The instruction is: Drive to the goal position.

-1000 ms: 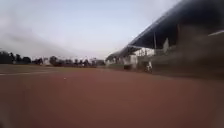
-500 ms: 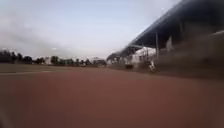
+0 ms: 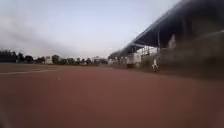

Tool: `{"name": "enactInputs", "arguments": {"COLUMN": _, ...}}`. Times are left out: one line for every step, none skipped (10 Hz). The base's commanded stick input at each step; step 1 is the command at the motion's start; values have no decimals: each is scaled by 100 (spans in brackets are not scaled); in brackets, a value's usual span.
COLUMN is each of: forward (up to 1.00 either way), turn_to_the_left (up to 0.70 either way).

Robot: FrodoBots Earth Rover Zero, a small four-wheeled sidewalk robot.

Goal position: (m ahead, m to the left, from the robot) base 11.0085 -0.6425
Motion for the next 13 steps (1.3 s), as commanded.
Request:
{"name": "enactInputs", "arguments": {"forward": 70, "turn_to_the_left": 0}}
{"name": "enactInputs", "arguments": {"forward": 70, "turn_to_the_left": -1}}
{"name": "enactInputs", "arguments": {"forward": 70, "turn_to_the_left": -3}}
{"name": "enactInputs", "arguments": {"forward": 70, "turn_to_the_left": -12}}
{"name": "enactInputs", "arguments": {"forward": 70, "turn_to_the_left": -35}}
{"name": "enactInputs", "arguments": {"forward": 70, "turn_to_the_left": -35}}
{"name": "enactInputs", "arguments": {"forward": 70, "turn_to_the_left": -31}}
{"name": "enactInputs", "arguments": {"forward": 70, "turn_to_the_left": 0}}
{"name": "enactInputs", "arguments": {"forward": 70, "turn_to_the_left": 0}}
{"name": "enactInputs", "arguments": {"forward": 70, "turn_to_the_left": 0}}
{"name": "enactInputs", "arguments": {"forward": 70, "turn_to_the_left": 0}}
{"name": "enactInputs", "arguments": {"forward": 70, "turn_to_the_left": 0}}
{"name": "enactInputs", "arguments": {"forward": 70, "turn_to_the_left": 0}}
